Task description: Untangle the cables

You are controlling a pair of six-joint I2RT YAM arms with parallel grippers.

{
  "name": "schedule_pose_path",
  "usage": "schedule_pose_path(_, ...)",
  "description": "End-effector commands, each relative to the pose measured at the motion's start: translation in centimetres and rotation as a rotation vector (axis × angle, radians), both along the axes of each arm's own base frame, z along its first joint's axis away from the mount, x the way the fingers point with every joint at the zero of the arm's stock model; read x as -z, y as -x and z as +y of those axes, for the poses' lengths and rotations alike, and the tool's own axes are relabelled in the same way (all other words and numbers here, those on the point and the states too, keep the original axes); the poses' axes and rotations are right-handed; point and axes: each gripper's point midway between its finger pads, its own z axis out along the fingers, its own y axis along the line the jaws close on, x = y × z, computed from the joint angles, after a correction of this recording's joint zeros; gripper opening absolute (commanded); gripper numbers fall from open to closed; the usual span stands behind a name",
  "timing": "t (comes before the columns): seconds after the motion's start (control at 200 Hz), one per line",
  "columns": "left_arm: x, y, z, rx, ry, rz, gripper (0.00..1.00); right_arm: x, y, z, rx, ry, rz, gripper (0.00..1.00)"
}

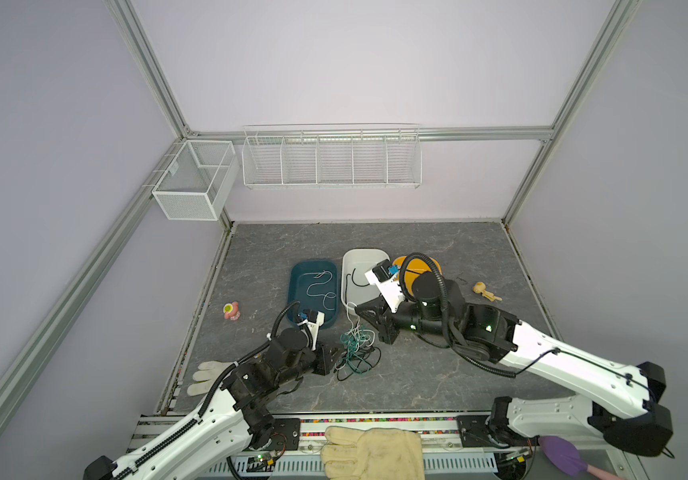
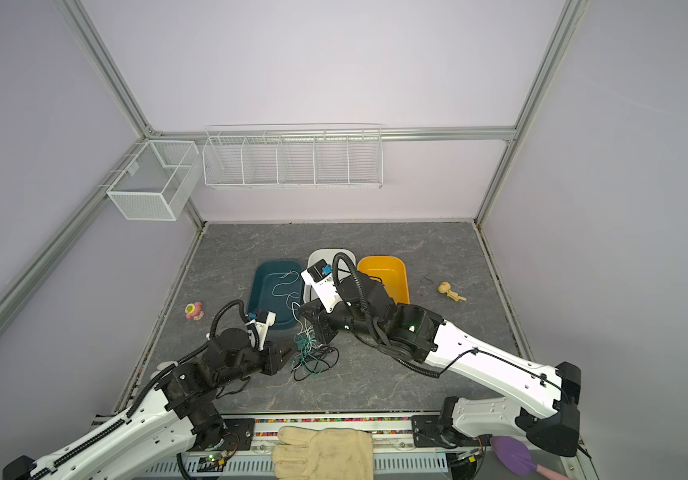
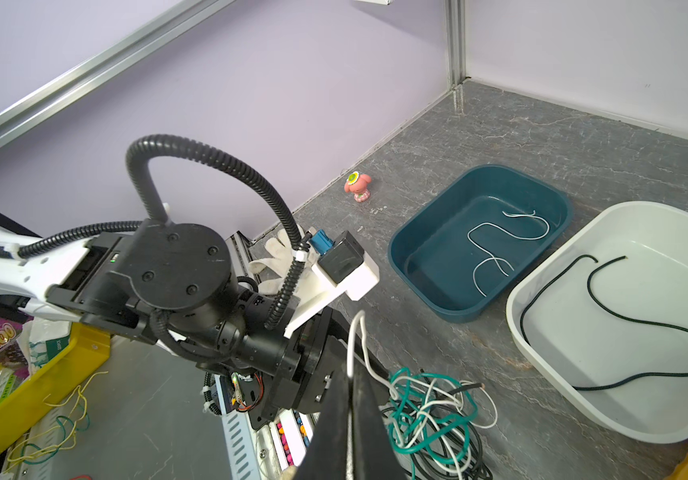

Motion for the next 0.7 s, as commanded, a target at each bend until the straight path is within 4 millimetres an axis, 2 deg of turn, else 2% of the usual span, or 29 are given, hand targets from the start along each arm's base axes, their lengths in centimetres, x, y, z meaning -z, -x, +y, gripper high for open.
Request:
schedule_pose_path(0.0, -0.7, -0.2, -0.6, -0.006, 0.067, -0.014, 0.28, -2.3, 0.9, 0.3, -0.033, -0.085, -0.008, 0.07)
schedule_pose_path(0.17, 0.3, -0.2, -1.0, -0.006, 0.096, -0.003, 0.36, -2.7, 1.2, 0.4, -0.048, -0.106, -0.004, 0.07)
schedule_pose_path(0.385, 1.1, 0.2, -1.2, 0.010, 0.147, -0.001, 0.48, -1.8, 0.5, 0.3, -0.017, -0.080, -0.015, 0.07)
schedule_pose_path(0.465, 1.2, 0.5, -1.2, 0.021, 0.163, -0.003, 0.55, -1.4, 0.3, 0.5, -0.012, -0.069, -0.012, 0.07)
schedule_pose_path(0.575, 1.1, 0.8, -1.2, 0.032, 0.182, -0.007, 0.58, -1.1, 0.1, 0.7, -0.008, -0.069, -0.011, 0.07)
schedule_pose_path(0.665, 0.3, 0.9, -1.4, 0.040, 0.211, -0.020, 0.61, -0.9, 0.0, 1.0, -0.008, -0.067, -0.014, 0.07)
schedule_pose_path(0.675, 1.6, 1.1, -1.2, 0.039, 0.194, -0.003, 0.61, -0.9, 0.0, 1.0, -0.007, -0.067, -0.014, 0.07)
schedule_pose_path(0.695, 1.8, 1.2, -1.2, 0.042, 0.195, 0.000, 0.62, -0.9, 0.0, 1.0, -0.008, -0.066, -0.015, 0.07)
